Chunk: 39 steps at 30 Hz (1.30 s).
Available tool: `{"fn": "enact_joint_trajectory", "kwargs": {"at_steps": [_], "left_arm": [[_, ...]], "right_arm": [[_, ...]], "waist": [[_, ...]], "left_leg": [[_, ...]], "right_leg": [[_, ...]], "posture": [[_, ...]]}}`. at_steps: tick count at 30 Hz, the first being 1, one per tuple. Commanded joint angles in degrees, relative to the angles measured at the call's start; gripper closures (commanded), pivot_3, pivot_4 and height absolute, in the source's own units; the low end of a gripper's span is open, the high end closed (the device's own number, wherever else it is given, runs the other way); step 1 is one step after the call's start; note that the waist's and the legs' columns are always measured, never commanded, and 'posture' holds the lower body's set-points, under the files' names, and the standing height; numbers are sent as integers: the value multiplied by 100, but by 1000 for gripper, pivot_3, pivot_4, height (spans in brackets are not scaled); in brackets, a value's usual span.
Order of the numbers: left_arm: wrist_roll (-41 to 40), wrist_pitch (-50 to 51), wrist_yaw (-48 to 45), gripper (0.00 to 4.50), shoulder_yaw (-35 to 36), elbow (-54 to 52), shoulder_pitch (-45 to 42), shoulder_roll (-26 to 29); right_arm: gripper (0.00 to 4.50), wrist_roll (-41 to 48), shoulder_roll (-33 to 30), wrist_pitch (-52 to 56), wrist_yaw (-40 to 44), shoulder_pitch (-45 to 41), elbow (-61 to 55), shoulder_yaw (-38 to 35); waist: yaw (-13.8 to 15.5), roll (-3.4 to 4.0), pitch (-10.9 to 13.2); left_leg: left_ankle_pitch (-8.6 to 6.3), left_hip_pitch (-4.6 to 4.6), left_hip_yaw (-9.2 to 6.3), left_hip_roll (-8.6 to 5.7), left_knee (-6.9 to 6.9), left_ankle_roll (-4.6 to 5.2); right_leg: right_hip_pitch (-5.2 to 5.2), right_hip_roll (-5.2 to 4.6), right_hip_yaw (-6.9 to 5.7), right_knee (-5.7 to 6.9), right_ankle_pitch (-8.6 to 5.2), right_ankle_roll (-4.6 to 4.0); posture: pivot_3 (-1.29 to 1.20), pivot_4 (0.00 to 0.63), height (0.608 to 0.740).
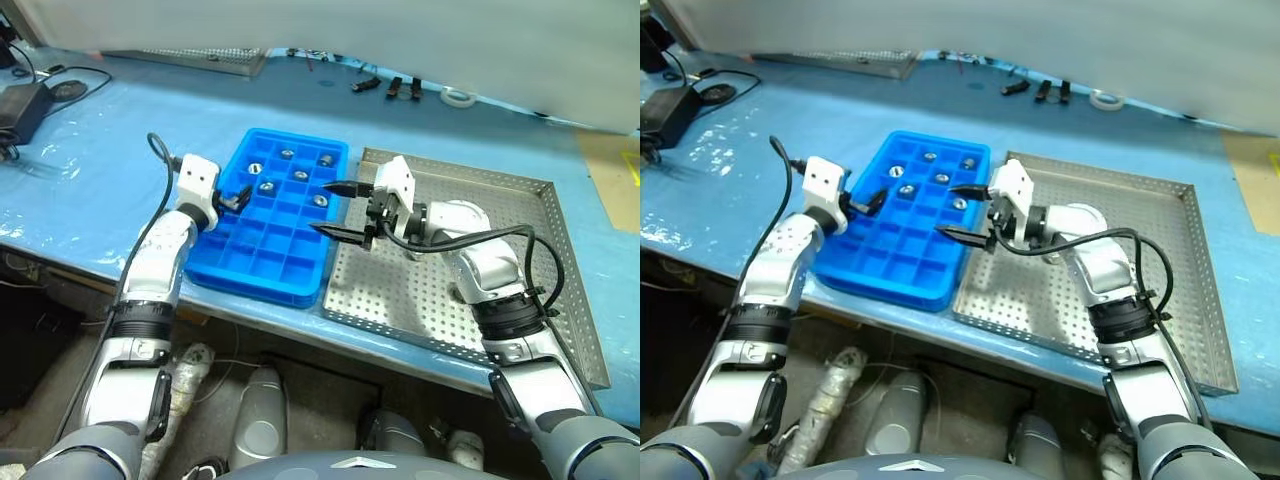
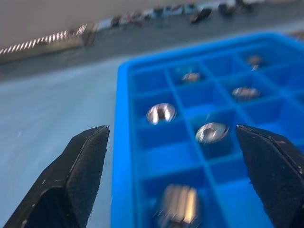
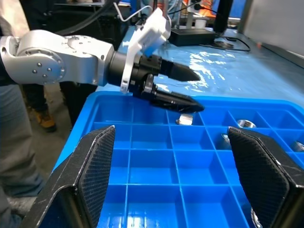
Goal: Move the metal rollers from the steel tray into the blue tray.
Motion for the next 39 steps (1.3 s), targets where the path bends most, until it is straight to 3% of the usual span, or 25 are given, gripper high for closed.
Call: {"fn": "enact_joint_trajectory", "kwargs": {"at_steps": [1, 4, 8, 13, 17, 21, 31, 39], "left_arm": [[-180, -380, -604, 24, -340, 174, -592, -238], [-153, -663, -1054, 24, -573, 758, -985, -417], [69, -1285, -1852, 24, -1048, 2502, -2043, -986], [591, -1939, -1994, 24, -1370, 4276, -2851, -1436], [903, -1695, -1865, 24, -1450, 5167, -3231, -1640], [985, -1651, -1962, 24, -1361, 5381, -3375, -1603], [1008, -1718, -2959, 24, -1211, 5184, -3292, -930], [1182, -1517, -2918, 24, -1298, 5292, -3125, -1167]], "right_arm": [[516, 214, -218, 217, -224, 227, -636, -435], [516, 243, -359, 388, -425, 484, -1011, -577], [516, 291, -514, 714, -1029, 1188, -1853, -1047], [516, 371, -518, 1112, -1702, 1902, -2756, -1410], [516, 408, -470, 1419, -2245, 2460, -3470, -1644], [516, 483, -450, 1605, -2578, 2796, -3886, -1752], [516, 508, -350, 1554, -2934, 3095, -4025, -1721], [516, 430, -338, 1337, -2856, 3060, -3792, -1564]], "waist": [[-22, 0, 0], [-118, 0, 0], [-332, 0, 0], [-755, 1, -1], [-1082, 4, -2], [-1240, 3, -2], [-1297, 2, -1], [-1300, 2, -1]], "left_leg": [[3, 2, 0, -1, 1, -4], [6, 4, 1, -6, 2, -9], [12, 5, 2, -7, -1, -17], [11, 6, 5, -13, -7, -14], [9, 17, 12, -11, -24, -12], [4, 20, 20, -11, -27, -3], [-31, 78, 92, -17, -23, 55], [-39, 78, 106, -21, -23, 68]], "right_leg": [[0, -1, 2, 1, 0, 0], [6, -4, 3, 2, 0, 1], [6, -3, 5, 2, 3, 6], [6, -2, 11, -16, 15, 26], [6, 3, 15, -24, 16, 27], [6, 3, 23, -38, 15, 26], [31, -6, 56, -48, 6, 13], [29, -9, 60, -52, 6, 14]], "posture": [[167, 150, 740], [90, 150, 740], [-41, 150, 740], [-158, 150, 740], [-259, 150, 740], [-305, 150, 740], [-311, 150, 740], [-294, 150, 740]]}}
